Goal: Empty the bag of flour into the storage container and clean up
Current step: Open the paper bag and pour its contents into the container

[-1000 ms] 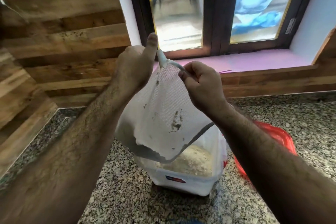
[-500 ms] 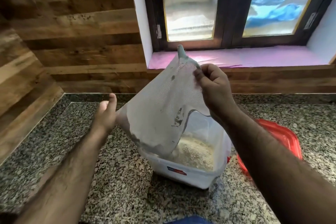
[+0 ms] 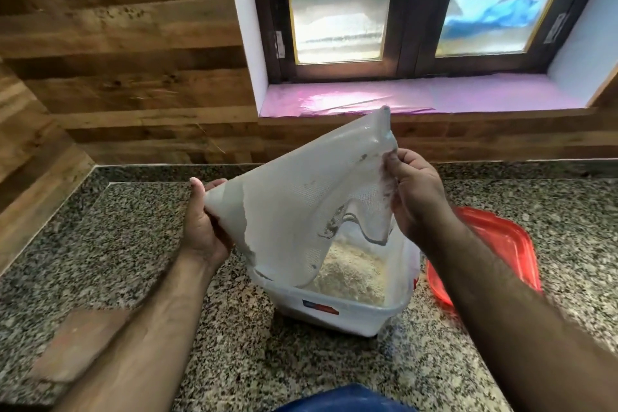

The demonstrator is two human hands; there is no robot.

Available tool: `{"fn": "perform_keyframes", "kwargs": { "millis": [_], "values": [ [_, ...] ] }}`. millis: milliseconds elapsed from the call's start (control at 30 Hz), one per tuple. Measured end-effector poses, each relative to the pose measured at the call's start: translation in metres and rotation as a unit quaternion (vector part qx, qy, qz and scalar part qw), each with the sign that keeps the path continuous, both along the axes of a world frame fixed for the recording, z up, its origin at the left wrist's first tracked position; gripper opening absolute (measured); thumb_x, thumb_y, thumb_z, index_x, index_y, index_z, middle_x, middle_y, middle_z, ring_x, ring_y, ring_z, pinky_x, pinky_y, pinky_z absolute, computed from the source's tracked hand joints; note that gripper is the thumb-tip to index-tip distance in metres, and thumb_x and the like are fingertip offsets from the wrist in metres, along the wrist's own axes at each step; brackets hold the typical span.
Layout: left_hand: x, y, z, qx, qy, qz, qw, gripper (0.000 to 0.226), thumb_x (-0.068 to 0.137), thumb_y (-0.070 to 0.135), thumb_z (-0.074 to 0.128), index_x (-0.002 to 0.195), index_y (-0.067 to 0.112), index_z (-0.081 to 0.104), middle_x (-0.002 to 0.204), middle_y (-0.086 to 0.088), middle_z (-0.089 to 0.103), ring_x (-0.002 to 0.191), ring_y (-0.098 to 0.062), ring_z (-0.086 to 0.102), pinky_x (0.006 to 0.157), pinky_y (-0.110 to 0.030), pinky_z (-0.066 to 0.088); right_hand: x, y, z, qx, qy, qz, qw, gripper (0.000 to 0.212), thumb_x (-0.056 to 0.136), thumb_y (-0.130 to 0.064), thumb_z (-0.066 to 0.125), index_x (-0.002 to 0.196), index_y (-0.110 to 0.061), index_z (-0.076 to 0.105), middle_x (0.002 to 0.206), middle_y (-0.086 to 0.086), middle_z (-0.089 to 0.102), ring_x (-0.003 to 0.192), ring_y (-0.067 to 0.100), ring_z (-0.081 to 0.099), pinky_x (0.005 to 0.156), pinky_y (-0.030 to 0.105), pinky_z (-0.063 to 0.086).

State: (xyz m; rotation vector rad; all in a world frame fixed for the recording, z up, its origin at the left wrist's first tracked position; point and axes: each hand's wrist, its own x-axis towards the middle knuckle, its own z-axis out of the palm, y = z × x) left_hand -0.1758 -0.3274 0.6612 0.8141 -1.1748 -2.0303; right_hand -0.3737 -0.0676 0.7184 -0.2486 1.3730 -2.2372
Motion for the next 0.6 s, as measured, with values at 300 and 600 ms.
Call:
{"fn": "perform_keyframes", "kwargs": {
  "millis": [300,600],
  "values": [
    [-0.041,0.013,0.016,-0.023,-0.029,0.09,0.995,0.05,0.099,0.066,0.06,0.075,0.023,0.055,0.075,-0.004,0.063,0.069,-0.019,0.061,0.074,-0.036,0.055,0.006,0.021,-0.055,0.102,-0.04,-0.138,0.984,0.021,0.113,-0.028,0.055,0.108,-0.014,0.069,0.091,0.006,0.078,0.085,0.027,0.07,0.073,0.04,0.06],
    [-0.075,0.028,0.062,-0.213,-0.04,0.096,0.972,0.052,0.105,0.059,0.056,0.067,0.025,0.045,0.056,0.01,0.046,0.05,-0.003,0.043,0.049,-0.02,0.039,0.002,0.008,-0.076,0.298,0.1,-0.344,0.885,0.026,0.113,-0.034,0.041,0.106,-0.017,0.059,0.091,-0.001,0.065,0.09,0.027,0.064,0.077,0.044,0.055]
  ]
}}
